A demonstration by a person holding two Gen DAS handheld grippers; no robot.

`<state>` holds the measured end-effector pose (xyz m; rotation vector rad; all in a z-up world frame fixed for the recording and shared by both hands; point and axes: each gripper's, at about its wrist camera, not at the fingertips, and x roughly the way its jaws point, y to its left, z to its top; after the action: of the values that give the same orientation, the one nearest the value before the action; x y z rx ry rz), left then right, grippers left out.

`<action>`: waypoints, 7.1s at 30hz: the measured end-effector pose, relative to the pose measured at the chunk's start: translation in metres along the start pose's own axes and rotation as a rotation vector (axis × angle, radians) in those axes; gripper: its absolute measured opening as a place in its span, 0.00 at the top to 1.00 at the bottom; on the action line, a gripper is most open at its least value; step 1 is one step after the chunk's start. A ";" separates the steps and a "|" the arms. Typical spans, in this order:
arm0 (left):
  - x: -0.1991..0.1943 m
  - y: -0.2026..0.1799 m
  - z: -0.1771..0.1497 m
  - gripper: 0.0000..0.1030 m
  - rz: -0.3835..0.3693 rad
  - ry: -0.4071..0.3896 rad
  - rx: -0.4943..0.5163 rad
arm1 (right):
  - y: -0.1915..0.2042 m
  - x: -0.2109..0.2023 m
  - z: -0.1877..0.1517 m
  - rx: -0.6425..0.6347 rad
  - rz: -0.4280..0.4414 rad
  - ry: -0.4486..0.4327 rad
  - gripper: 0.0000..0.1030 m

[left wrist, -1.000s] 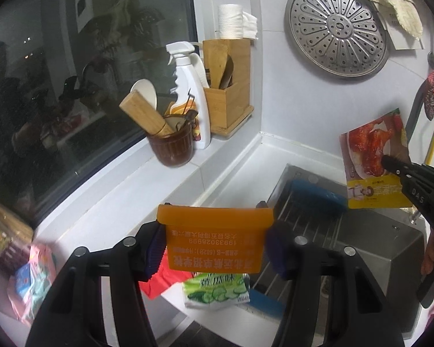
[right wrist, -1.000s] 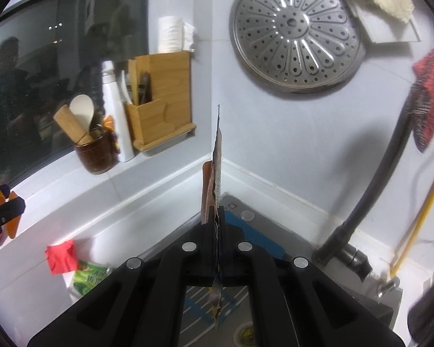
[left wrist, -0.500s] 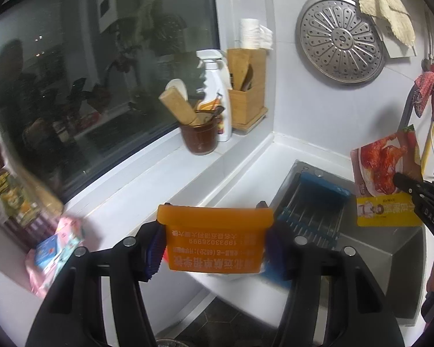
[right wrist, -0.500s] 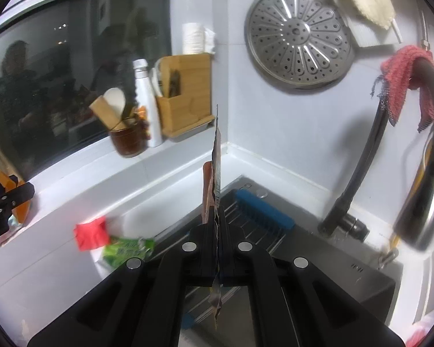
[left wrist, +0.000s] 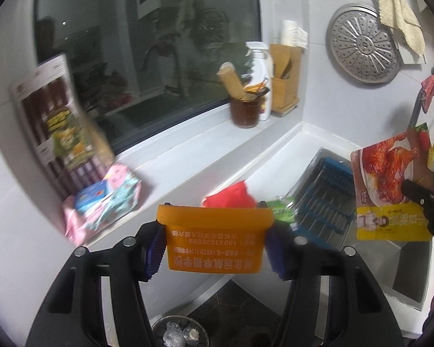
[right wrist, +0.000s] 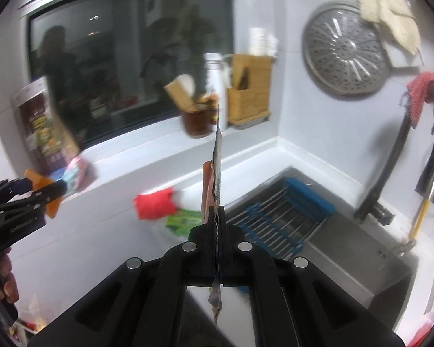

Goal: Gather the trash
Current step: 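Carry the orange card with the left gripper to the bin while the right carries the packet, then open the left gripper to drop the orange card into the bin, then lower the snack packet over the bin and open the right gripper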

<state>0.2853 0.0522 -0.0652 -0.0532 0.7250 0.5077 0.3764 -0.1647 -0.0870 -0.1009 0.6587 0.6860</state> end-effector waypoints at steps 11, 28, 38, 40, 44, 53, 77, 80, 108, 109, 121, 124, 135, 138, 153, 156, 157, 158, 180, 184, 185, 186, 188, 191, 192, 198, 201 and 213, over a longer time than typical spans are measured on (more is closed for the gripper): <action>-0.026 0.066 -0.040 0.43 0.089 0.009 -0.077 | 0.084 -0.007 -0.031 -0.113 0.075 0.041 1.00; -0.034 0.159 -0.126 0.43 0.207 0.127 -0.206 | 0.215 0.010 -0.077 -0.278 0.264 0.146 1.00; -0.030 0.201 -0.177 0.43 0.289 0.205 -0.298 | 0.267 0.029 -0.115 -0.387 0.344 0.220 1.00; -0.024 0.208 -0.191 0.43 0.300 0.237 -0.322 | 0.278 0.037 -0.126 -0.413 0.357 0.242 1.00; -0.008 0.220 -0.220 0.43 0.322 0.302 -0.359 | 0.295 0.051 -0.143 -0.451 0.383 0.283 1.00; 0.029 0.241 -0.271 0.43 0.363 0.413 -0.418 | 0.326 0.091 -0.175 -0.517 0.423 0.358 1.00; 0.169 0.267 -0.411 0.43 0.401 0.634 -0.589 | 0.343 0.194 -0.252 -0.592 0.429 0.537 1.00; 0.190 0.263 -0.426 0.43 0.387 0.656 -0.609 | 0.341 0.205 -0.260 -0.599 0.420 0.545 1.00; 0.340 0.242 -0.563 0.43 0.285 0.869 -0.608 | 0.352 0.252 -0.306 -0.606 0.392 0.608 1.00; 0.342 0.241 -0.565 0.43 0.282 0.878 -0.601 | 0.352 0.252 -0.306 -0.606 0.391 0.609 1.00; 0.354 0.234 -0.593 0.43 0.281 0.974 -0.600 | 0.349 0.252 -0.308 -0.602 0.390 0.612 1.00; 0.355 0.233 -0.594 0.43 0.278 0.979 -0.600 | 0.347 0.253 -0.310 -0.599 0.390 0.614 1.00; 0.371 0.231 -0.597 0.36 0.253 0.987 -0.598 | 0.342 0.259 -0.316 -0.593 0.377 0.621 1.00; 0.372 0.231 -0.594 0.34 0.253 0.984 -0.592 | 0.341 0.260 -0.318 -0.584 0.373 0.621 1.00; 0.361 0.227 -0.582 0.32 0.277 0.955 -0.566 | 0.337 0.272 -0.331 -0.567 0.356 0.648 1.00; 0.355 0.227 -0.576 0.30 0.278 0.940 -0.582 | 0.338 0.277 -0.337 -0.567 0.344 0.661 1.00; 0.353 0.227 -0.575 0.28 0.282 0.938 -0.585 | 0.338 0.280 -0.339 -0.566 0.343 0.666 1.00; 0.350 0.227 -0.572 0.28 0.286 0.937 -0.590 | 0.337 0.283 -0.343 -0.562 0.342 0.677 1.00; 0.237 0.238 -0.505 0.27 0.311 0.853 -0.614 | 0.365 0.350 -0.422 -0.576 0.386 0.877 1.00; 0.221 0.243 -0.502 0.27 0.330 0.852 -0.638 | 0.382 0.359 -0.435 -0.619 0.367 0.911 1.00; 0.217 0.246 -0.502 0.27 0.338 0.848 -0.651 | 0.387 0.362 -0.440 -0.633 0.360 0.919 1.00; 0.214 0.247 -0.502 0.27 0.343 0.846 -0.661 | 0.390 0.363 -0.443 -0.642 0.356 0.926 1.00; 0.207 0.253 -0.502 0.27 0.347 0.843 -0.683 | 0.399 0.366 -0.451 -0.657 0.350 0.945 1.00; 0.200 0.258 -0.505 0.27 0.356 0.842 -0.690 | 0.407 0.367 -0.458 -0.672 0.353 0.958 1.00; 0.199 0.259 -0.505 0.27 0.359 0.842 -0.691 | 0.411 0.367 -0.460 -0.677 0.353 0.960 1.00; 0.192 0.267 -0.505 0.27 0.375 0.830 -0.699 | 0.425 0.371 -0.471 -0.712 0.335 0.981 1.00; 0.189 0.271 -0.503 0.27 0.379 0.821 -0.707 | 0.429 0.371 -0.474 -0.726 0.332 0.987 1.00; 0.184 0.275 -0.498 0.27 0.385 0.814 -0.708 | 0.431 0.368 -0.472 -0.720 0.341 1.013 0.97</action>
<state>-0.0345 0.2635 -0.5244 -0.8330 1.3255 1.1229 0.0740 0.2358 -0.6276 -1.0740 1.3818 1.1854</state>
